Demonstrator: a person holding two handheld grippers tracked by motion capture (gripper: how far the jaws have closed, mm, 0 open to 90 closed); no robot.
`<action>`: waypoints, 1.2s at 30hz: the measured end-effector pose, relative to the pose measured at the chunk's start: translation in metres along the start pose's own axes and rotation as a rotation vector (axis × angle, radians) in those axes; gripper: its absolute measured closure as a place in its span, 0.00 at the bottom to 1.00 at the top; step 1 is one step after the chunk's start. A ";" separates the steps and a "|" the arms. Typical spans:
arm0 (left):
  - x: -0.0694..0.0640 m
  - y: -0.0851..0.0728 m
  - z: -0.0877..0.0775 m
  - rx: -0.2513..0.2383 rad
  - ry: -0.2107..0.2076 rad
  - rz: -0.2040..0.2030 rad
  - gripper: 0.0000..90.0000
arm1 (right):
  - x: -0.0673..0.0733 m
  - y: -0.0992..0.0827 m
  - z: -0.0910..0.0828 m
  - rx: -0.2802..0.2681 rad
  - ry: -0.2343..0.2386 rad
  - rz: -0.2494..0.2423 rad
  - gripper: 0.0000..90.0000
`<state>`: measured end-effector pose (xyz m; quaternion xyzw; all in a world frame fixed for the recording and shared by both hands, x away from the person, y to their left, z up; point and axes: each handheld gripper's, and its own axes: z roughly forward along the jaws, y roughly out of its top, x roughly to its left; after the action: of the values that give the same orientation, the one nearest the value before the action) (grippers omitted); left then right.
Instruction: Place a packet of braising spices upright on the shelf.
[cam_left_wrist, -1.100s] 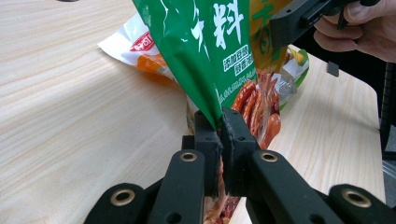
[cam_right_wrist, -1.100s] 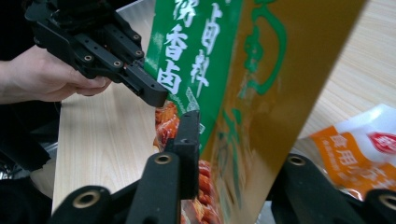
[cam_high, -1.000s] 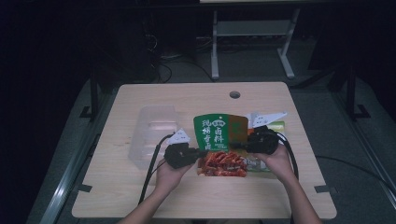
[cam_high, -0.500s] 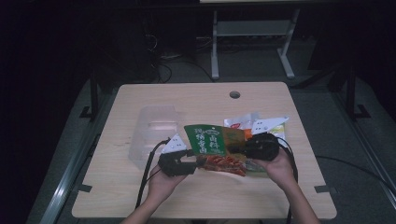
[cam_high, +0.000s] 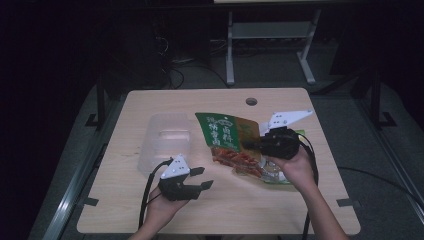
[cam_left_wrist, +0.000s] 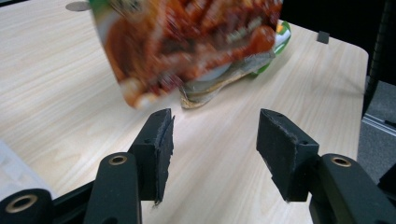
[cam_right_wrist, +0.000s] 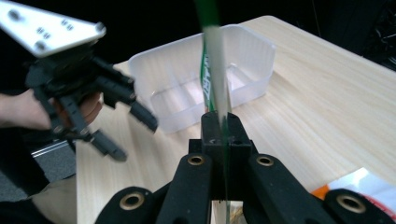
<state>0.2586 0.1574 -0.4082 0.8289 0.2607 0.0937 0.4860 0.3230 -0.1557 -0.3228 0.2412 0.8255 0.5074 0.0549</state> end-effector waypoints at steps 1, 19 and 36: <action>0.000 -0.001 -0.001 0.001 -0.003 0.003 0.50 | -0.001 0.003 0.001 0.001 -0.004 -0.002 1.00; -0.004 -0.010 -0.004 -0.007 -0.036 0.019 0.47 | -0.016 0.074 0.050 -0.024 -0.007 -0.022 1.00; -0.004 -0.010 -0.003 -0.005 -0.048 0.032 0.46 | -0.021 0.120 0.112 -0.029 0.008 -0.042 1.00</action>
<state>0.2507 0.1612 -0.4150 0.8337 0.2355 0.0824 0.4927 0.4198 -0.0298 -0.2766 0.2209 0.8231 0.5191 0.0657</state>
